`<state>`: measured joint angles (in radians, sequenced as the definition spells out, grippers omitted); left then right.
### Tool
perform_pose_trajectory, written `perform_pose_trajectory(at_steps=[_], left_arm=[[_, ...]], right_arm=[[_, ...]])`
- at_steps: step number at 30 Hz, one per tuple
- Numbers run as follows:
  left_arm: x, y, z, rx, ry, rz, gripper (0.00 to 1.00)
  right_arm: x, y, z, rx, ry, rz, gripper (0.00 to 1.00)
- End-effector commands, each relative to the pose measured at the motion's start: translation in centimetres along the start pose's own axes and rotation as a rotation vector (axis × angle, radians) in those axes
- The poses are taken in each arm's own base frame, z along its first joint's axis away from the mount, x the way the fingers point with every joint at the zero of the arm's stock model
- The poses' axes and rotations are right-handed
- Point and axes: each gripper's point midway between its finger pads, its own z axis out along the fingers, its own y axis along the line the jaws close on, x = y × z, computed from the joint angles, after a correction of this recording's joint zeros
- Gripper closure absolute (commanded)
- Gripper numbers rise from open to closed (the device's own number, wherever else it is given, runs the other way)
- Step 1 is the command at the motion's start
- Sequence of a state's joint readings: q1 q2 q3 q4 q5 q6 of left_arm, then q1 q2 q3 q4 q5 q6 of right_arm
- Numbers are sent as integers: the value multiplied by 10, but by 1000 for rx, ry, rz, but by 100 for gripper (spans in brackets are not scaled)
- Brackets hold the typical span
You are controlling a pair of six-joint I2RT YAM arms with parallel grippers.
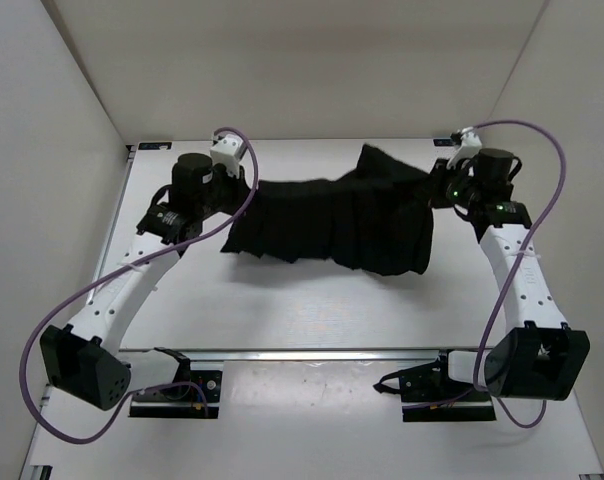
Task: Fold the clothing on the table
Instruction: Flatten the skirt out
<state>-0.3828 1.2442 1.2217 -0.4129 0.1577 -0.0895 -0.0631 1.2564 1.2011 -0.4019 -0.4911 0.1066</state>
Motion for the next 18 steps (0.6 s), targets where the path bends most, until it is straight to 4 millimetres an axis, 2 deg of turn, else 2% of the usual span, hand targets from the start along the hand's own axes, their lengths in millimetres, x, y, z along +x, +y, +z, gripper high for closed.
perform_pose_trajectory(at_steps=[1,2,6,9,10,11,12,13,14,16,17,18], left_arm=[[25,11,1,-54,66,-2,100],[26,15,-2,-68,67,-3,100],[16,21,-13,-78,39,-16,100],[-8,20,-20,-68,-15,-25,100],[-15,20,-19,-63,-27,-22,100],[-19,20,-18,-60,-33,-20,100],[-30,20,-15,-54,-47,-9,100],[-33,21,-16,-60,-37,10,100],[-49,24,-13,-72,-52,23,100],[-73,28,-15,-91,-49,36,100],[-92,31,-20,-101,-81,36,100],[-98,32,-24,-103,-83,20,100]], right_arm=[[32,-5,7,-2,46,18,100],[44,-7,8,-7,65,26,100],[57,-3,0,-42,83,49,100],[50,8,-3,-70,75,24,100],[38,13,-2,-80,52,11,100],[35,17,2,-98,57,10,100],[20,24,2,-123,32,-2,100],[2,30,5,-144,5,-14,99],[-5,35,11,-165,0,-21,100],[-57,53,0,-194,-101,-66,100],[-66,57,-2,-200,-121,-70,100],[-80,61,-9,-201,-157,-82,100]])
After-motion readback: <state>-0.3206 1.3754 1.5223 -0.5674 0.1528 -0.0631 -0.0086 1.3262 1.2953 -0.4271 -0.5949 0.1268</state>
